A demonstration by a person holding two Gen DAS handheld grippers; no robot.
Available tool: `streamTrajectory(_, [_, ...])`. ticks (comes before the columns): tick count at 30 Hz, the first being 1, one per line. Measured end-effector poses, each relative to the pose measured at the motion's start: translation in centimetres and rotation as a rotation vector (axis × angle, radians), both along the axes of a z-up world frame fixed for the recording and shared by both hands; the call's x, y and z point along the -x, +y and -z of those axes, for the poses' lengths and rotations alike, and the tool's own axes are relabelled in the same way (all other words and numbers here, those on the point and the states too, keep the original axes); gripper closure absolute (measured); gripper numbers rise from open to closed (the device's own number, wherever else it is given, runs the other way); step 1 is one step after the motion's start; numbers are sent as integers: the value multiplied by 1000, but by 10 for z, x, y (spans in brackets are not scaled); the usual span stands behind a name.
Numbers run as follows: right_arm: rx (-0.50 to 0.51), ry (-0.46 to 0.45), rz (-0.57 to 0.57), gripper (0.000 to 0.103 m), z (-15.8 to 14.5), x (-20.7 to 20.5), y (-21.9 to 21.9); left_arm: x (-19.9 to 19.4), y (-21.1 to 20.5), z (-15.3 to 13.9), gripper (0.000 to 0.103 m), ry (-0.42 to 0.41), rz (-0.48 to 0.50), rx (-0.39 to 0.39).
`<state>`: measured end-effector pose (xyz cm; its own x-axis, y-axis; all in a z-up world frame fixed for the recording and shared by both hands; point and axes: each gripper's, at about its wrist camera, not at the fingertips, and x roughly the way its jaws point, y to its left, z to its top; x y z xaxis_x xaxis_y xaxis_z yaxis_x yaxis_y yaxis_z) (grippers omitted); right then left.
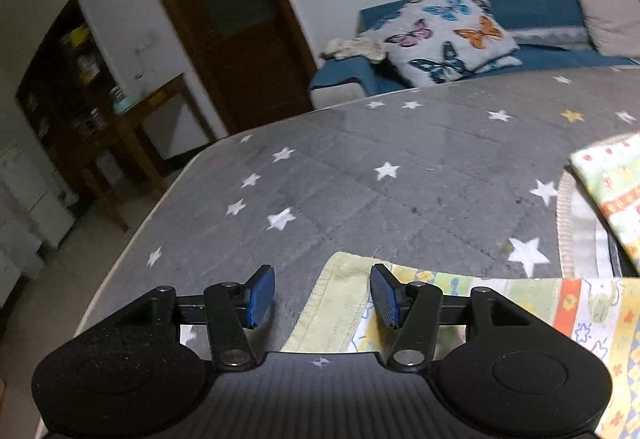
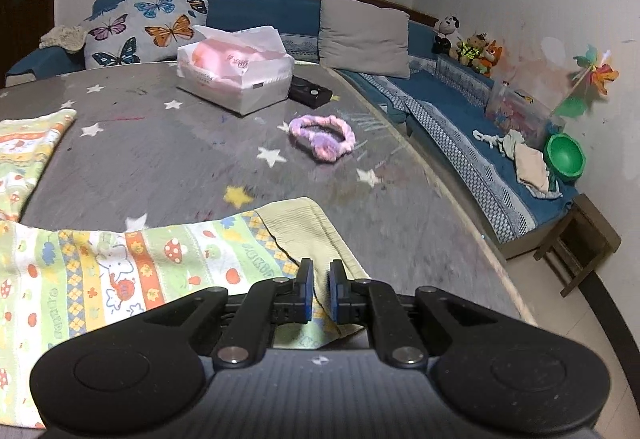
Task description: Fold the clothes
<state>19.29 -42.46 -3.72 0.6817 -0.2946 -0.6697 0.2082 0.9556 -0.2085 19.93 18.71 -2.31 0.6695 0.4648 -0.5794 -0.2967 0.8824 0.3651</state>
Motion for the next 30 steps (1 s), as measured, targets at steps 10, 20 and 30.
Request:
streamTrajectory(10, [-13,-19,-16,91,-7,11,4,43,-9,-2,45,26,-11,-64])
streamTrajectory(20, [-141,-26,-316,78,-36,74,80,114,-73,-29,33,-42,286,-18])
streamTrajectory(30, [-87,56,-631,67,-22,122,169,171,-169,2,22,-23,663,-111])
